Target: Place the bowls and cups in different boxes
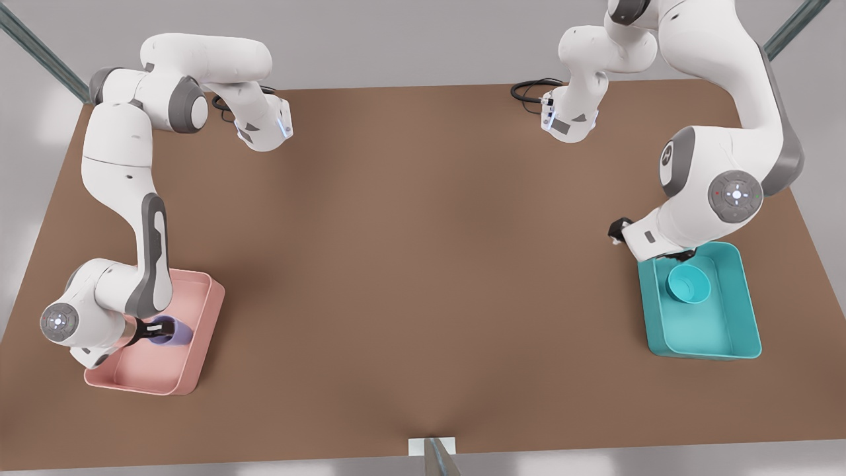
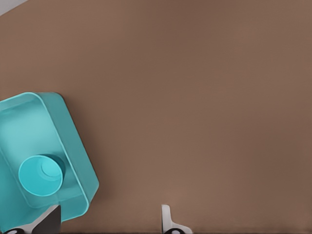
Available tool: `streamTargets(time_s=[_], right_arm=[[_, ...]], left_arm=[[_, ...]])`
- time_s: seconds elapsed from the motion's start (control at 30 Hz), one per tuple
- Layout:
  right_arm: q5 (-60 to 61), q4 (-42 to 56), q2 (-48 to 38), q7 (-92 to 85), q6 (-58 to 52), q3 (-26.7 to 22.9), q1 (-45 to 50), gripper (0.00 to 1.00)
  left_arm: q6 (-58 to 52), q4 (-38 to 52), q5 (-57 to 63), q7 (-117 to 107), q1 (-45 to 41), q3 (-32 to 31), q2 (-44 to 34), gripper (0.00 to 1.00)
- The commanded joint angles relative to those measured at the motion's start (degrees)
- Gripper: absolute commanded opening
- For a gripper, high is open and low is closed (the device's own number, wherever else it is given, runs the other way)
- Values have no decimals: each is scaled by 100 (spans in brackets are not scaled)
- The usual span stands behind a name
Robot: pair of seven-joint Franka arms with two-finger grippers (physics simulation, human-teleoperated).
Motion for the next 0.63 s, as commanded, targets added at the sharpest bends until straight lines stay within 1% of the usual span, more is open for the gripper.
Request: streamTargets(time_s=[0.0,0.07,0.1,0.17,0.23,0.27,0.33,0.4,0.43,0.5,0.6], right_arm=[[130,5,-21,-850,-41,-2,19,100],[130,5,-108,-867,-102,7,27,100],[139,14,-292,-867,-374,50,19,100],[130,23,-1005,-859,-1306,94,36,100],[191,23,-1515,-753,-2185,94,150,100],[253,40,-1725,-508,-2484,94,212,100],[165,31,-2121,942,-2967,86,537,100],[-107,-3,-2506,1321,-3072,94,783,100],[-99,-74,-2938,1330,-3319,103,906,100],[-99,-619,-3615,1680,-3468,130,1090,100],[-116,-628,-3660,1787,-3495,130,1188,100]], left_arm=[[-246,1,18,-668,5,0,-6,100],[-237,1,18,-668,-4,0,3,100],[-237,1,18,-668,-4,0,3,100],[-246,1,18,-668,-4,0,3,100],[-246,1,18,-668,5,0,11,100],[-246,1,18,-668,5,0,11,100],[-246,1,18,-668,5,0,11,100],[-246,1,18,-677,5,0,3,100],[-246,9,27,-686,-4,0,3,100],[-246,1,18,-686,5,0,11,100],[-246,1,18,-686,5,0,11,100]])
